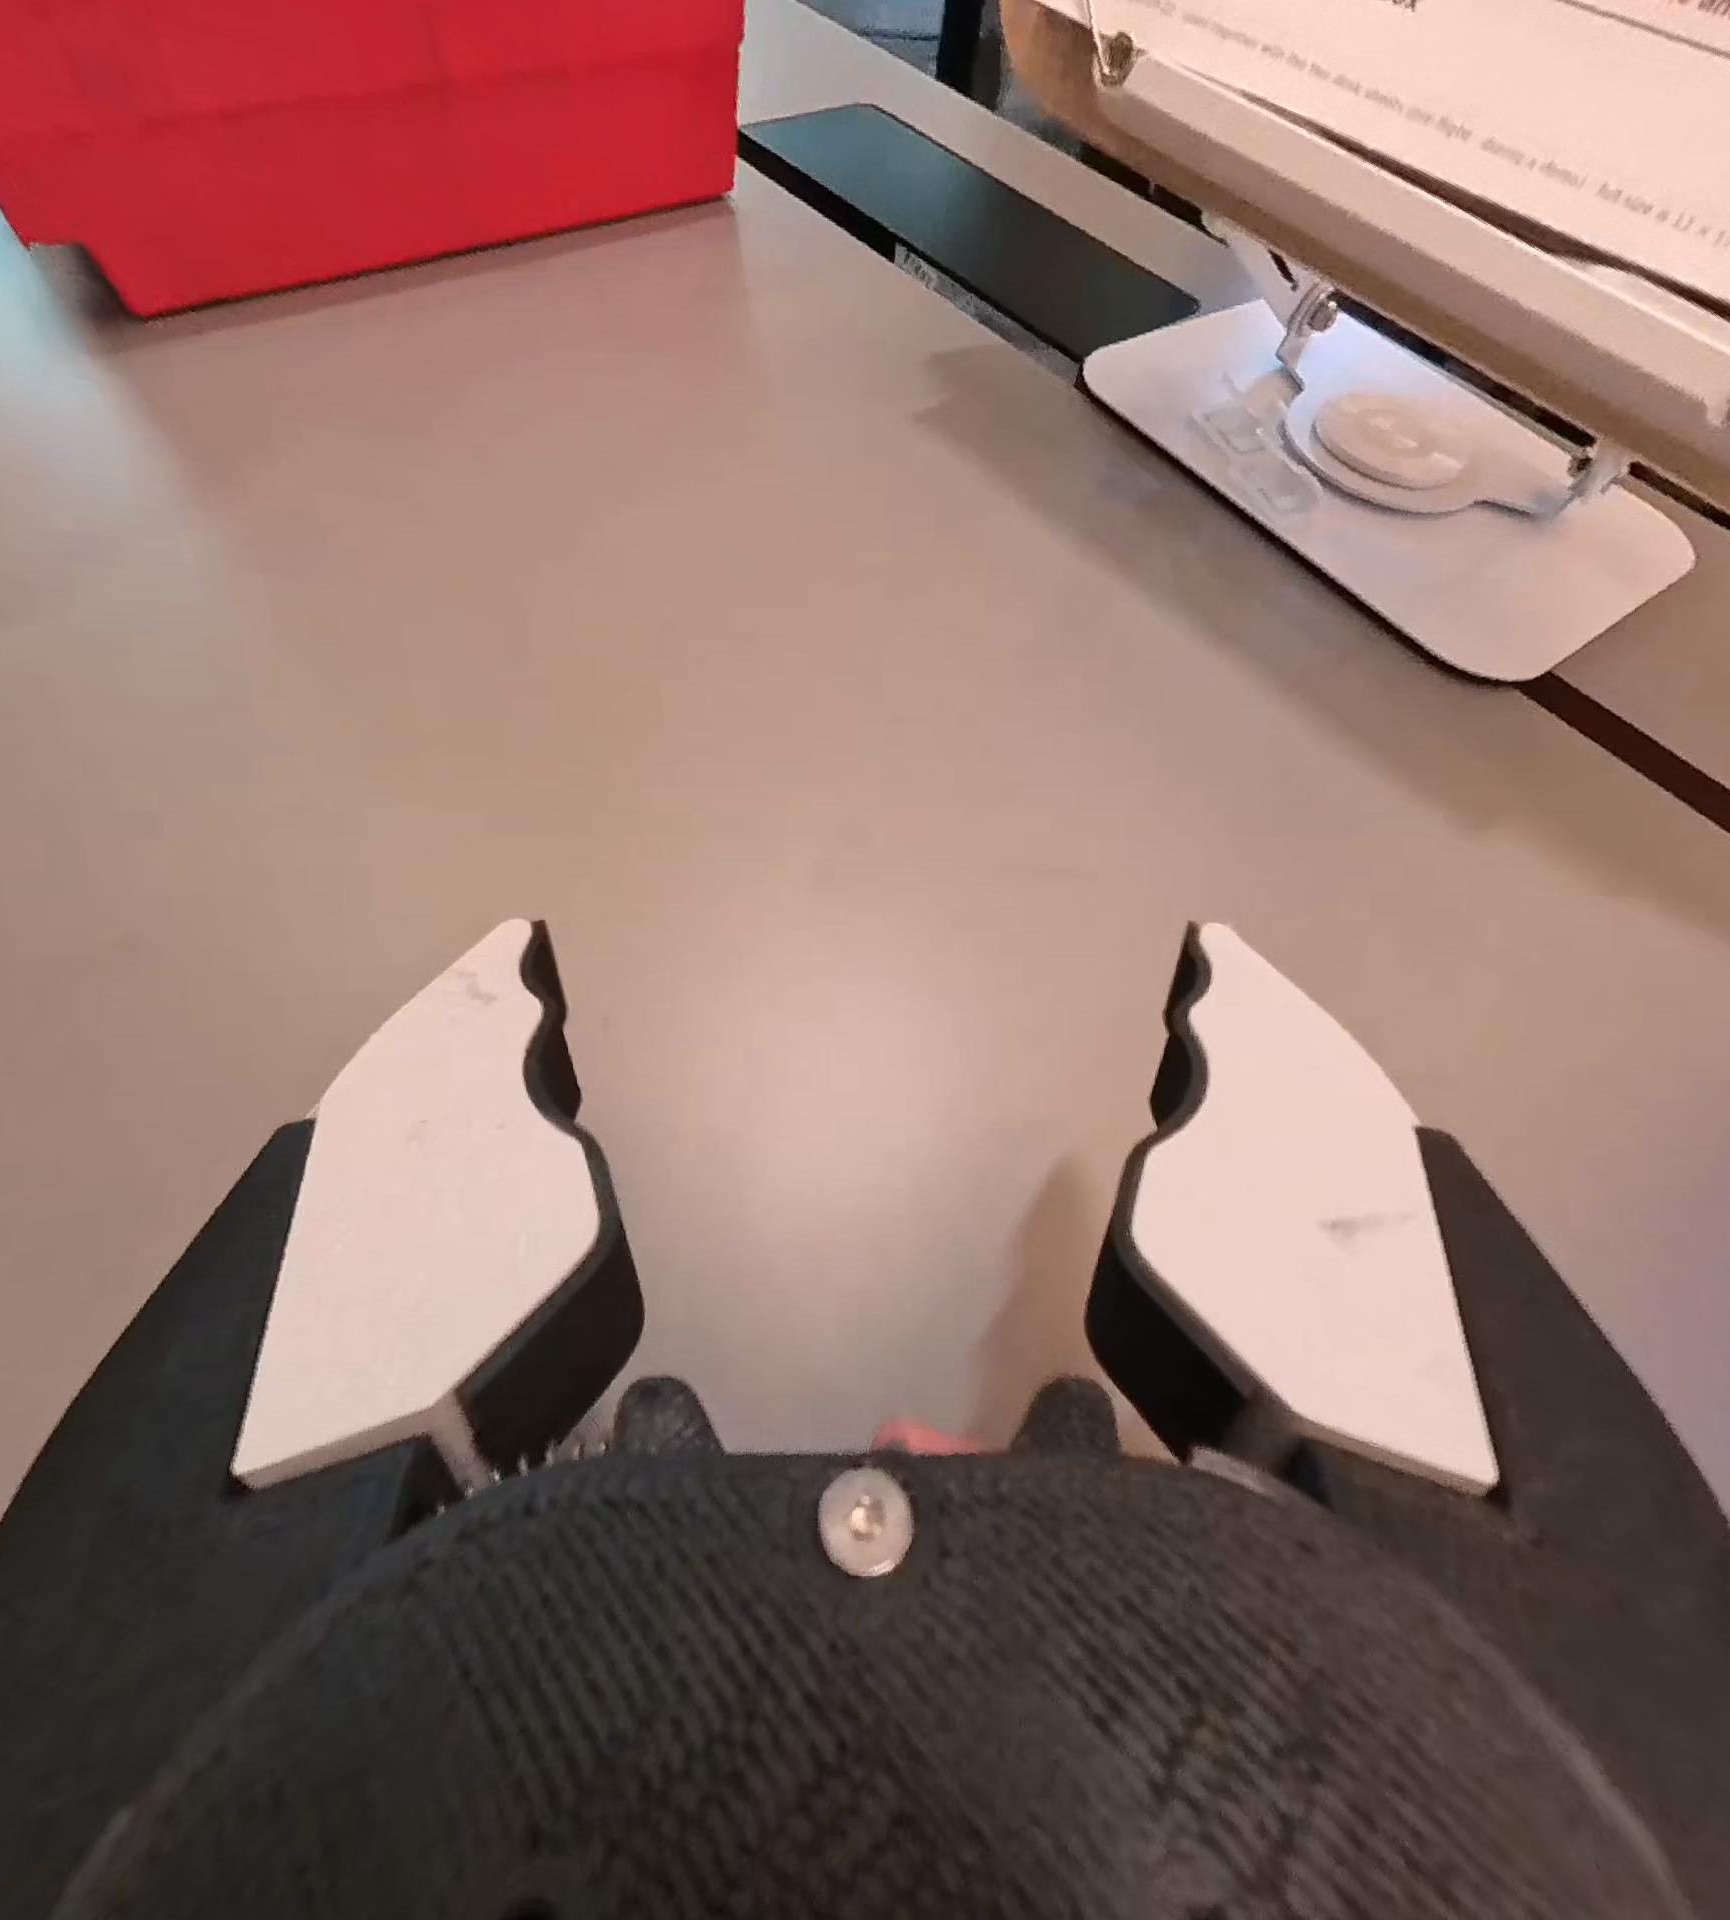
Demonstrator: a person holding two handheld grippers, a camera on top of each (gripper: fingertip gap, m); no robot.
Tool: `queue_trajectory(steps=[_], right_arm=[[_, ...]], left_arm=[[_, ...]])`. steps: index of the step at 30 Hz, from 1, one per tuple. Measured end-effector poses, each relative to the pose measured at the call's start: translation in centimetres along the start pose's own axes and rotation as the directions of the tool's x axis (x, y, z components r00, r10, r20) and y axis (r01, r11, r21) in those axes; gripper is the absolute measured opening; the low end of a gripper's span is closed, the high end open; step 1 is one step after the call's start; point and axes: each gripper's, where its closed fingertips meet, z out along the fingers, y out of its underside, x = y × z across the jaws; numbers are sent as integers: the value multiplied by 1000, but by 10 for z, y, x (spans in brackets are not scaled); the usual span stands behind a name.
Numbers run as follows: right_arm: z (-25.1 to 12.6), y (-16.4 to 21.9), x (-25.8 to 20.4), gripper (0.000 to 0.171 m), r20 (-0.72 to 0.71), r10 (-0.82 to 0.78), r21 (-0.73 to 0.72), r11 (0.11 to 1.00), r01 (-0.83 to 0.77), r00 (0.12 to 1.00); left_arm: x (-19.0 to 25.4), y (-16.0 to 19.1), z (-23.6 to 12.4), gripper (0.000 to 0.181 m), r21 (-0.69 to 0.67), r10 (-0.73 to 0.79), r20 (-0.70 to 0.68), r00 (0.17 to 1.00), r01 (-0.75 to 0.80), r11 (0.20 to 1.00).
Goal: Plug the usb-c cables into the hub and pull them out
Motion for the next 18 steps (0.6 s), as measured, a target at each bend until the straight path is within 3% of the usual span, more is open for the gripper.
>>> queue_trajectory(steps=[4, 11, 14, 18], right_arm=[[-9, 6, 13, 108, -48, 13, -3, 1000, -13, 999], [-10, 5, 27, 104, -84, 23, 6, 1000, -23, 996], [-9, 2, 26, 102, -86, 31, 17, 999, -30, 996], [-7, 4, 25, 99, -98, 26, 5, 1000, -26, 995]], left_arm=[[1, -5, 31, 48, -7, 198, 65, 978, -198, 980], [-2, -8, 52, 32, -27, 290, 125, 949, -289, 957], [0, -8, 55, 15, -21, 350, 147, 925, -351, 936], [-7, -6, 55, 13, -42, 358, 214, 909, -358, 933]])
